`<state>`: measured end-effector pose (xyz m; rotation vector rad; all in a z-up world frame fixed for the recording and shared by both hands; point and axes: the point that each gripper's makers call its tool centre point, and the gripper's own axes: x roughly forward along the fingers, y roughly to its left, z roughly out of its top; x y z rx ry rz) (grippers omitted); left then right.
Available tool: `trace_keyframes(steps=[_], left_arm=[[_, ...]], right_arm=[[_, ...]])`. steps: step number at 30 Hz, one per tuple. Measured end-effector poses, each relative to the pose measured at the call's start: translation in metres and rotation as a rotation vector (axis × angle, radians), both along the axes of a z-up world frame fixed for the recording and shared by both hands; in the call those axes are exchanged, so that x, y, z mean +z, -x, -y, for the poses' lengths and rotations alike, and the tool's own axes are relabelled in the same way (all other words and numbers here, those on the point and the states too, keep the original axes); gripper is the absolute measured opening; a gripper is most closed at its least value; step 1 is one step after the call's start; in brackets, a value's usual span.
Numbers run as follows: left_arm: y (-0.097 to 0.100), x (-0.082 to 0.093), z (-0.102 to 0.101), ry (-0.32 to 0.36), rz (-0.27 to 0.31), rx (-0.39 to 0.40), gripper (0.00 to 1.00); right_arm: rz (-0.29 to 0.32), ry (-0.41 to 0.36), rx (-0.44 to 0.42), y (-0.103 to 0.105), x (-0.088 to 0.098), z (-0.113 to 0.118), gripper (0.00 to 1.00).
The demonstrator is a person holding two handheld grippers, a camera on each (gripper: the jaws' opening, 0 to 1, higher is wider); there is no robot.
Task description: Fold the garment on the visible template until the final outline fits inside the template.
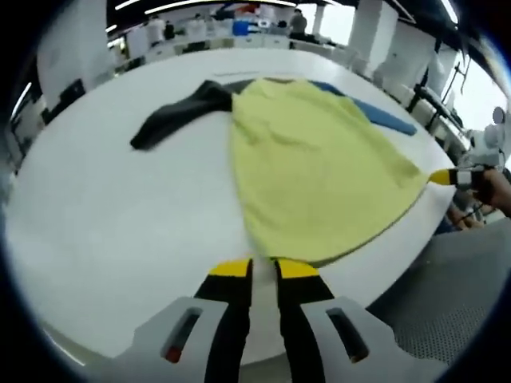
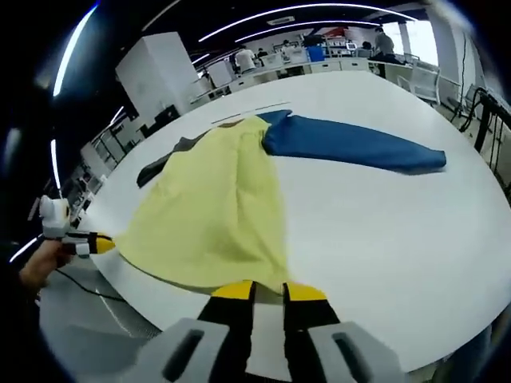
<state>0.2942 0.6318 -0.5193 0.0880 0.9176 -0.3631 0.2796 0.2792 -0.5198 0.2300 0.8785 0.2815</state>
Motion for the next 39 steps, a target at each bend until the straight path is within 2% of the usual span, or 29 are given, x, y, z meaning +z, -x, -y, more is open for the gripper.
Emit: trace_keyframes(steps=[4,7,12,19,30,35,39], left_arm=[[-0.004,0.008,0.0,0.009,0.032,0.0,0.24],[-0.012,0.019,-0.001,0.019,0.078,-0.001,0.31],[-0.025,0.034,0.0,0.036,0.128,-0.009,0.41],[-0.051,0.051,-0.002,0.053,0.187,-0.015,0.46],[-0.104,0.078,0.008,0.086,0.247,-0.037,0.51],[-0.13,0.084,0.012,0.106,0.259,-0.041,0.51],[-0.157,0.091,0.016,0.106,0.296,-0.048,0.51]], right_arm=[[0.024,-0.007,-0.024,-0.005,0.013,0.006,0.19],[0.055,-0.018,-0.04,-0.012,0.026,0.009,0.28],[0.069,-0.03,-0.03,-0.024,0.041,0.009,0.4],[0.095,-0.025,-0.01,-0.051,0.053,0.013,0.41],[0.153,-0.016,0.031,-0.116,0.08,0.017,0.41],[0.16,-0.017,0.058,-0.145,0.082,0.014,0.41],[0.157,-0.027,0.075,-0.166,0.081,0.011,0.4]])
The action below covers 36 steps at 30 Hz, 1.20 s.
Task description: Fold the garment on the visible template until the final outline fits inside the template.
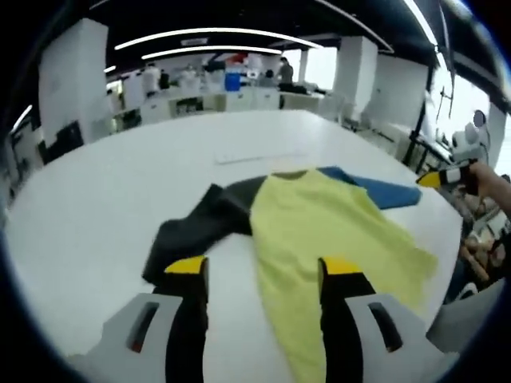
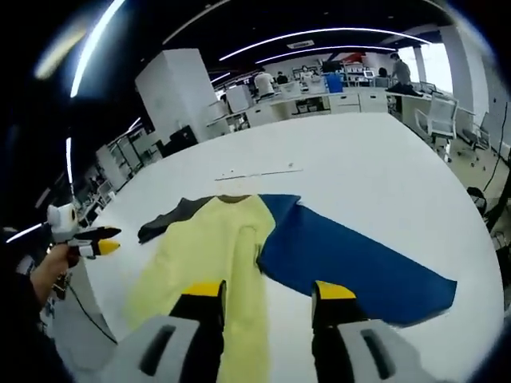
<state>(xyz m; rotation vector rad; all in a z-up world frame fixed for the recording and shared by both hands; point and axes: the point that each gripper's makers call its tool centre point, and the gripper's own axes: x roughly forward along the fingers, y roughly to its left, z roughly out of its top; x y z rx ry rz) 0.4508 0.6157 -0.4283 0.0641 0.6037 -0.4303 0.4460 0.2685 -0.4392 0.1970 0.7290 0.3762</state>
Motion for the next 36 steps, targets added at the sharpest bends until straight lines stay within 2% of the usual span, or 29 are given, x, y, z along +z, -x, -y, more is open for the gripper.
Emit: trace_keyframes(steps=[3,10,15,21,22,27,32,36], left_arm=[[-0.02,0.003,0.002,0.0,0.024,0.002,0.5],[-0.064,0.001,0.004,0.032,0.046,0.026,0.48],[-0.086,-0.003,0.006,0.059,0.066,0.061,0.42],[-0.112,-0.022,0.002,0.057,0.057,0.133,0.37],[-0.115,-0.027,0.003,0.075,0.043,0.147,0.37],[-0.129,-0.049,0.003,0.059,0.007,0.17,0.35],[-0.141,-0.067,-0.001,0.049,-0.009,0.203,0.3],[-0.148,-0.077,-0.001,0.072,-0.024,0.224,0.29]], right_arm=[[0.0,-0.015,0.009,-0.016,-0.001,-0.003,0.4],[0.001,0.011,0.051,-0.055,-0.013,-0.008,0.39],[0.013,0.012,0.062,-0.078,-0.016,-0.012,0.37],[0.012,0.014,0.072,-0.113,-0.029,-0.019,0.34],[0.012,0.014,0.071,-0.115,-0.03,-0.02,0.34],[0.005,-0.016,0.054,-0.142,-0.044,-0.028,0.3],[-0.016,-0.023,0.037,-0.157,-0.06,-0.034,0.26],[-0.033,-0.028,0.021,-0.166,-0.073,-0.038,0.19]])
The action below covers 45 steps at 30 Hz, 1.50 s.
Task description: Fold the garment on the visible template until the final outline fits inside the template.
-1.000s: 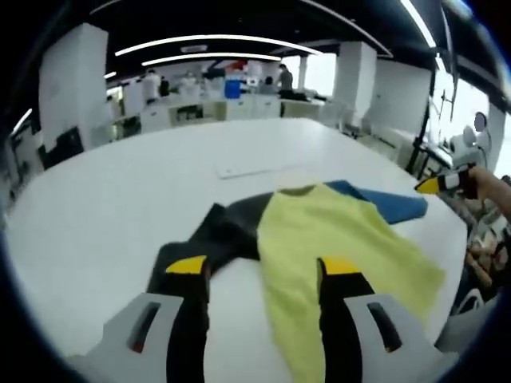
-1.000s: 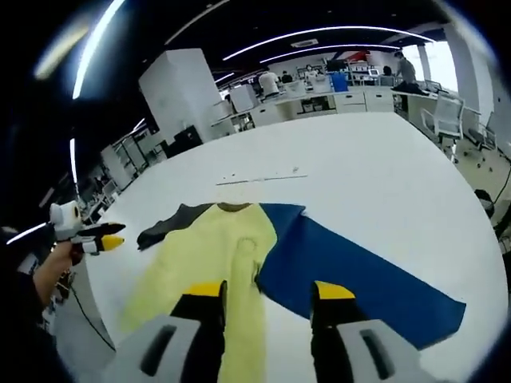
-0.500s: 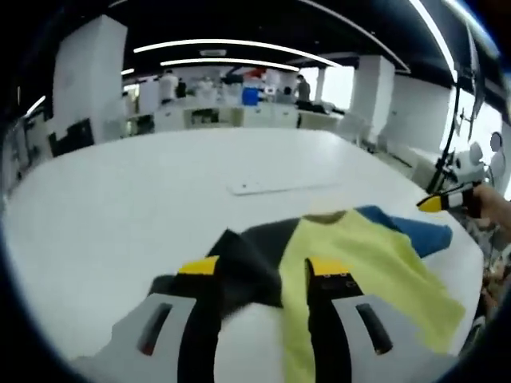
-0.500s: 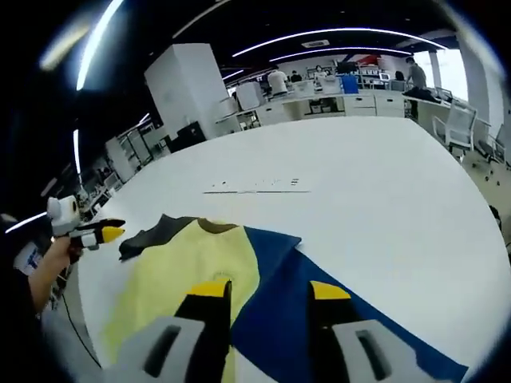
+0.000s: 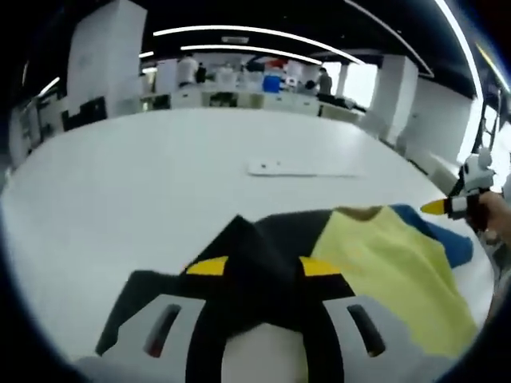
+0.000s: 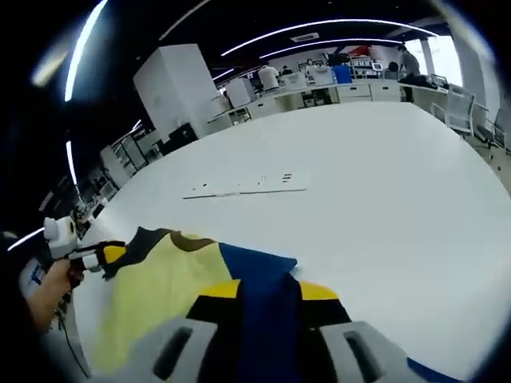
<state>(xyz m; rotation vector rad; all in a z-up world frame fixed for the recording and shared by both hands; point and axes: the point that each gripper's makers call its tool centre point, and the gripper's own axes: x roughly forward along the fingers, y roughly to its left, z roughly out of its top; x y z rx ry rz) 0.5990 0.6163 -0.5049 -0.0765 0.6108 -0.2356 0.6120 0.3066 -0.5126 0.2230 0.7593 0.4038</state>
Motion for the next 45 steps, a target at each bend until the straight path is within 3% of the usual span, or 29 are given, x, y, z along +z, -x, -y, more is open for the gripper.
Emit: trace_keyframes(steps=[7,11,13,21,25,27,30,34,39,41,45], left_arm=[[-0.007,-0.011,0.0,0.009,-0.014,0.019,0.2],[-0.008,-0.018,-0.001,0.016,-0.034,0.023,0.02],[-0.007,-0.017,-0.001,0.04,-0.036,0.034,0.0],[0.001,0.022,0.001,0.085,0.065,0.001,0.0],[0.01,0.037,-0.001,0.093,0.105,-0.019,0.0],[0.016,0.044,-0.002,0.143,0.129,-0.014,0.0],[0.031,0.046,-0.007,0.154,0.138,-0.017,0.0],[0.052,0.044,-0.006,0.179,0.129,-0.023,0.0],[0.072,0.033,-0.004,0.191,0.092,-0.013,0.0],[0.082,0.024,-0.001,0.171,0.061,-0.024,0.0],[0.093,0.009,0.0,0.115,0.003,-0.032,0.0]], right_arm=[[-0.016,-0.01,-0.021,-0.005,-0.012,-0.004,0.03],[-0.011,-0.023,-0.03,-0.007,-0.011,-0.006,0.0],[-0.003,-0.021,-0.037,-0.008,-0.008,-0.005,0.0],[0.116,-0.034,0.009,0.003,0.039,-0.008,0.0],[0.142,-0.042,0.018,0.014,0.054,-0.006,0.0],[0.159,-0.049,0.022,0.022,0.061,-0.004,0.0],[0.166,-0.082,0.012,0.038,0.067,0.0,0.0],[0.145,-0.086,0.034,0.064,0.062,-0.002,0.0],[0.067,-0.066,0.056,0.094,0.039,-0.001,0.0],[0.013,-0.046,0.05,0.106,0.023,0.002,0.0],[-0.034,-0.037,0.037,0.116,0.005,0.005,0.0]])
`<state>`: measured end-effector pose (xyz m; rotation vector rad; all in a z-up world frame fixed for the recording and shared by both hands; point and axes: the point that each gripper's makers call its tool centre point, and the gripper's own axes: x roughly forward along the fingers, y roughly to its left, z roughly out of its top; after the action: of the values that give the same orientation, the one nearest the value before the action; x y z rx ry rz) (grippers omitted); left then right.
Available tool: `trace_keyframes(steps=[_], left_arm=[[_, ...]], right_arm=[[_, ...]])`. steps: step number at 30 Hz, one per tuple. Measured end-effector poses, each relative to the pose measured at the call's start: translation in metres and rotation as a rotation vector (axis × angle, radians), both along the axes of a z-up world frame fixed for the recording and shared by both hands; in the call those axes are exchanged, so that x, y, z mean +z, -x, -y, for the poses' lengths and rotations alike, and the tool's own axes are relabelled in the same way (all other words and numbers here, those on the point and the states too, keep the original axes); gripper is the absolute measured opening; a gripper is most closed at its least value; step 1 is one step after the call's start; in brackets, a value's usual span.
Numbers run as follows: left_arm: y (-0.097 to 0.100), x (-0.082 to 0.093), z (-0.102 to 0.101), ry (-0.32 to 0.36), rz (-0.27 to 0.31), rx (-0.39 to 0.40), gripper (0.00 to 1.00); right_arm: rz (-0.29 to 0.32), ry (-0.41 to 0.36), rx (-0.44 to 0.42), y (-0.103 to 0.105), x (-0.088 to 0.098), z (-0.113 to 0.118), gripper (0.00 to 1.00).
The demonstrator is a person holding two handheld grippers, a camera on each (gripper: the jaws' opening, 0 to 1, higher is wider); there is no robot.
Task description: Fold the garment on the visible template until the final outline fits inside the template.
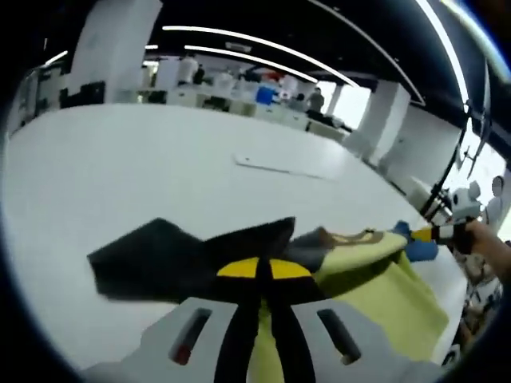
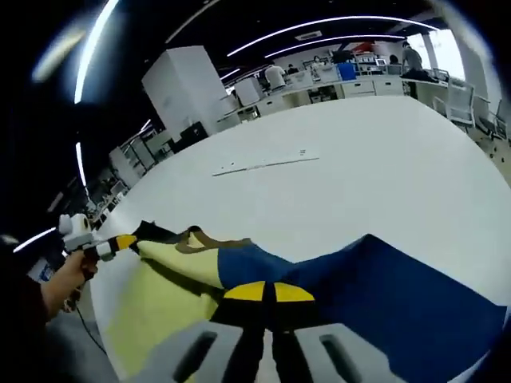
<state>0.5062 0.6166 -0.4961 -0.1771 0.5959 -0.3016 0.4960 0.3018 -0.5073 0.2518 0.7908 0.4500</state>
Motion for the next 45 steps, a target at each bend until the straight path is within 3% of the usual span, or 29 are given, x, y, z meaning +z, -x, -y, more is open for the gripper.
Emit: trace_keyframes(steps=[12,16,19,24,30,37,41,45], left_arm=[[0.002,-0.018,0.004,-0.066,-0.045,-0.007,0.0],[0.003,-0.02,0.004,-0.136,-0.046,-0.051,0.04],[0.001,-0.015,0.0,-0.185,-0.027,-0.063,0.14],[-0.003,-0.004,0.005,-0.184,0.019,-0.098,0.24],[-0.018,0.018,0.016,-0.197,0.106,-0.17,0.32],[-0.041,0.029,0.028,-0.219,0.133,-0.231,0.34],[-0.046,0.021,0.034,-0.226,0.101,-0.274,0.35],[-0.042,0.002,0.036,-0.217,0.005,-0.302,0.35]], right_arm=[[-0.045,0.049,0.015,0.004,-0.022,0.0,0.0],[-0.052,0.057,0.05,0.006,-0.025,0.001,0.0],[-0.049,0.053,0.044,0.005,-0.024,0.003,0.02],[-0.057,0.038,0.036,0.005,-0.02,0.002,0.12],[-0.019,0.05,0.013,0.002,-0.001,0.006,0.33],[0.038,0.075,0.034,-0.008,0.017,0.008,0.33],[0.061,0.105,0.049,-0.018,0.02,0.009,0.33],[0.045,0.111,0.09,-0.023,0.015,0.003,0.33]])
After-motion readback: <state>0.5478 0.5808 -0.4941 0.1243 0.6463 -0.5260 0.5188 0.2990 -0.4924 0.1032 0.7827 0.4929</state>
